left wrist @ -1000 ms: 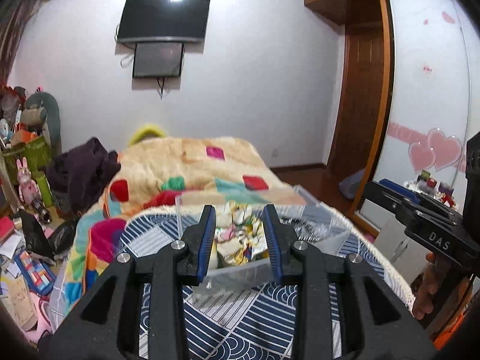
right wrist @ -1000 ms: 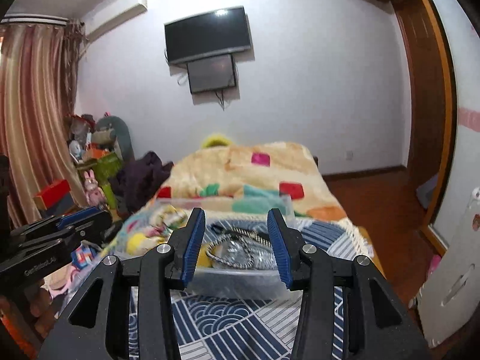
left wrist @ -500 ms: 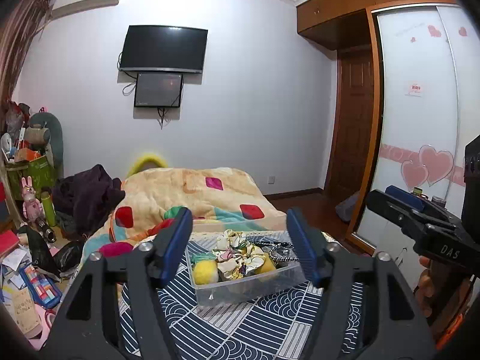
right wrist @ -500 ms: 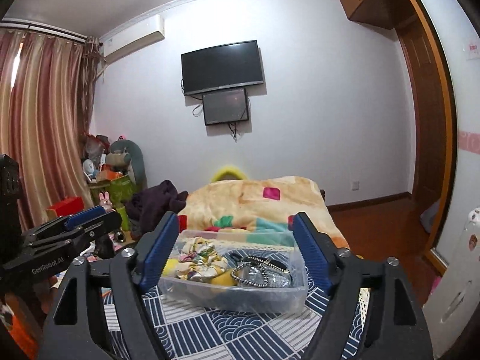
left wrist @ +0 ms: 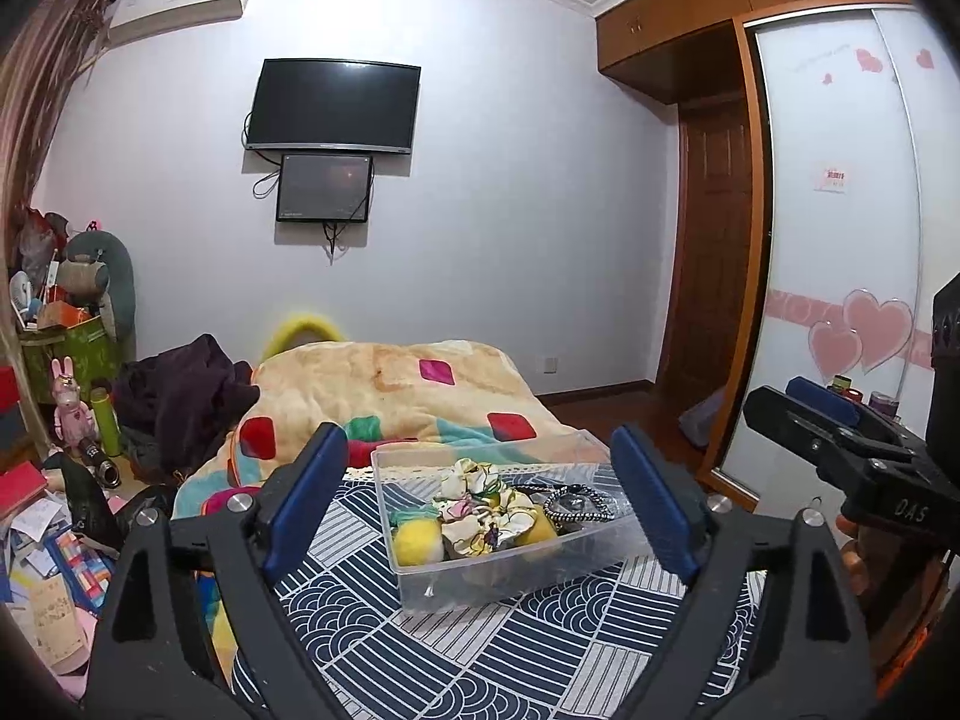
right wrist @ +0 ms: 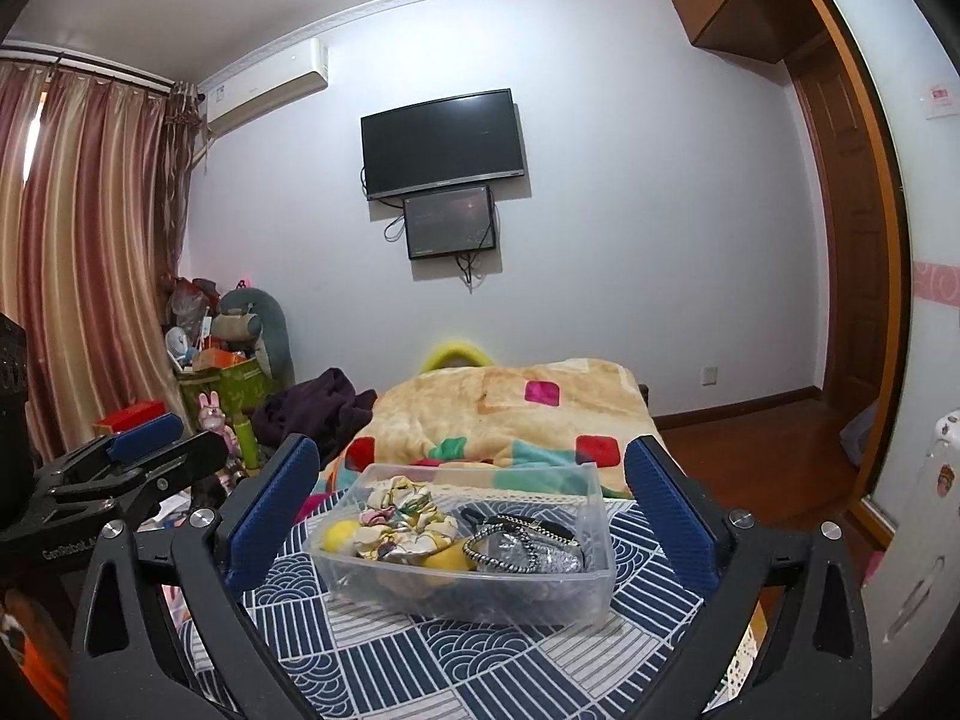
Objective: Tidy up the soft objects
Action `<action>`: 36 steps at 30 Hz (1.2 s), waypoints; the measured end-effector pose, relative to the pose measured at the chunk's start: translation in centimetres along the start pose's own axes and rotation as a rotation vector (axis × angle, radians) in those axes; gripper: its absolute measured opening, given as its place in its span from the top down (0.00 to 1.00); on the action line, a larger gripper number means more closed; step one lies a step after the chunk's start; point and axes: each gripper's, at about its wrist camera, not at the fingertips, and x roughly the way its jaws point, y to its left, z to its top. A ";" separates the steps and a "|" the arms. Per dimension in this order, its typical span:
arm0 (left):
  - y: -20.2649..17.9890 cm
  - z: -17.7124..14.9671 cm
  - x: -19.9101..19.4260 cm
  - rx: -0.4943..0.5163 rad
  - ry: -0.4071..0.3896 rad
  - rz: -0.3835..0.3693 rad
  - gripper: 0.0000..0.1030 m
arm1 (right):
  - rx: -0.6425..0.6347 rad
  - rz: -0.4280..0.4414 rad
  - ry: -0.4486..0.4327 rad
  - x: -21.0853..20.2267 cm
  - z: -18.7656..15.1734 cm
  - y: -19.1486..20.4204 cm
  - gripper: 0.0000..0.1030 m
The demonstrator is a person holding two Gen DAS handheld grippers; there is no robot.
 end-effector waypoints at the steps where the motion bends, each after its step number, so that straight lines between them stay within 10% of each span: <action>1: 0.0 0.0 -0.1 0.000 0.000 0.000 0.11 | 0.000 -0.001 0.001 0.1 0.0 0.1 0.01; 36: 0.1 -0.2 -0.3 -0.003 -0.007 0.021 0.01 | 0.005 -0.006 0.000 -0.3 -0.3 -0.1 0.00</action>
